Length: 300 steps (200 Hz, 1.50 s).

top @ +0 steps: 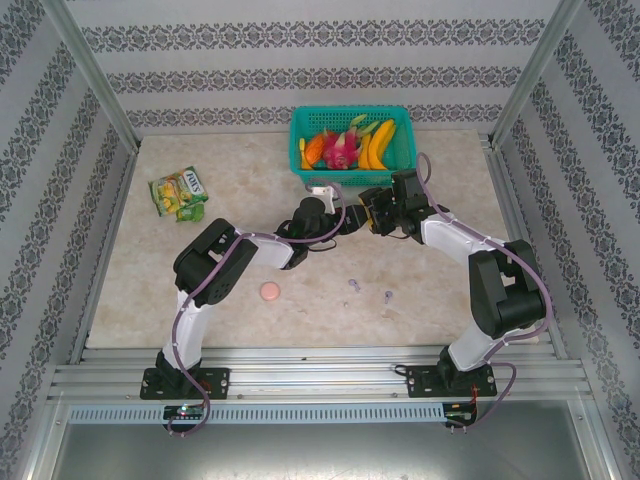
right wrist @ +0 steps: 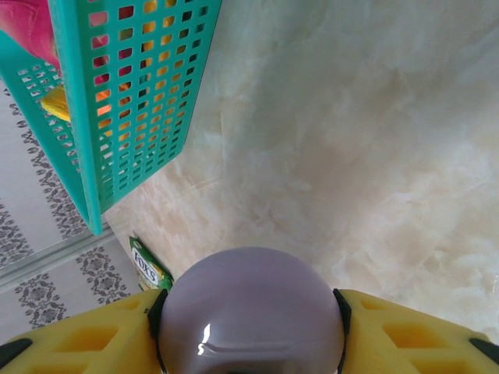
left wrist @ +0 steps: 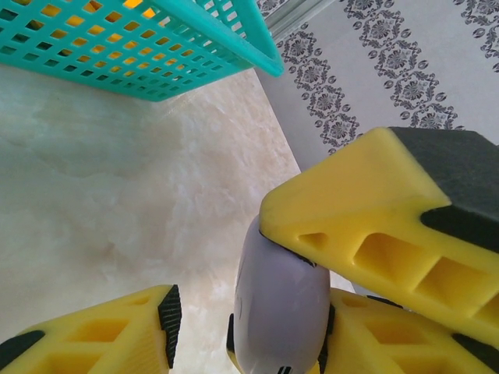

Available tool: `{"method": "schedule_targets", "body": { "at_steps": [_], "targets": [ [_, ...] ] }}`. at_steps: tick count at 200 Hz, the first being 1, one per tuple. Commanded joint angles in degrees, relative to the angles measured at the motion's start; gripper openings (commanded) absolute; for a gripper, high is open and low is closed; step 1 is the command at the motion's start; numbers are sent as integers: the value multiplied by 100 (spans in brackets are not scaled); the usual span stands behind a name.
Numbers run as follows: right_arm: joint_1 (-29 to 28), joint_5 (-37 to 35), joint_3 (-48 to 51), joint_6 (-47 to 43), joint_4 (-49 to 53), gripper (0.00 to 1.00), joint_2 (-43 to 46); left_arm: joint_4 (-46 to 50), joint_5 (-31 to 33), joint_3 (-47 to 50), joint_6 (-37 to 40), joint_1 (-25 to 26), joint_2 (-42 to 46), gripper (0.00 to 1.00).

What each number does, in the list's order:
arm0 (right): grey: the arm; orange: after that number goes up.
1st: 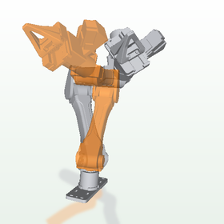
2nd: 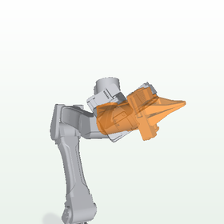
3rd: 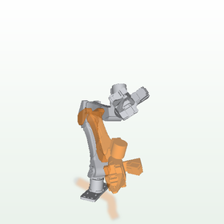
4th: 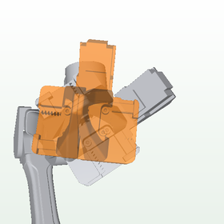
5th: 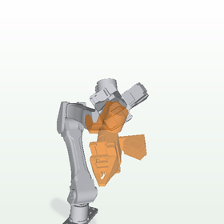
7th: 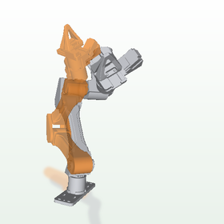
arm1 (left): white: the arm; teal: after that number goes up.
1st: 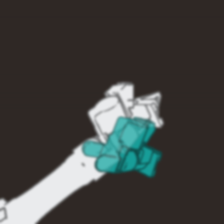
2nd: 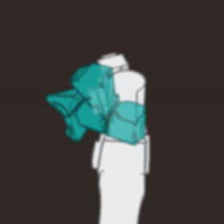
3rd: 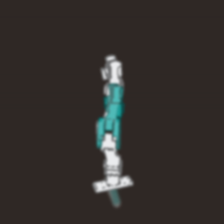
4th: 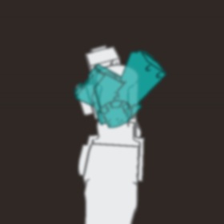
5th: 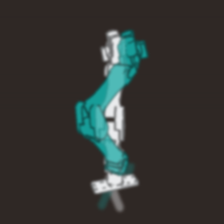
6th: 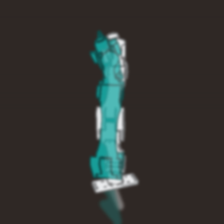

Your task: Insert wireless bluetooth earbuds into charging case

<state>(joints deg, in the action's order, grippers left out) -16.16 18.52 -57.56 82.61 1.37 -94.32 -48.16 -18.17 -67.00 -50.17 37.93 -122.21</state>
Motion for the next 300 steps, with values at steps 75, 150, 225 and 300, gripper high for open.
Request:
{"method": "schedule_targets", "body": {
  "at_steps": [75,150,225,300],
  "targets": [
    [-82,108,102,115,-101,54,84,-170,442,-283,-155,91,-274,39],
    [-72,72,135,142,-117,54,85,-321,508,-214,-278,91,-281,19],
    [345,337,145,-243,-173,73,459,-107,210,-132,-363,2,-39,9],
    [1200,948,1528,-2664,-986,79,1956,1307,-2794,-358,292,-798,670,5]
  ]
}}
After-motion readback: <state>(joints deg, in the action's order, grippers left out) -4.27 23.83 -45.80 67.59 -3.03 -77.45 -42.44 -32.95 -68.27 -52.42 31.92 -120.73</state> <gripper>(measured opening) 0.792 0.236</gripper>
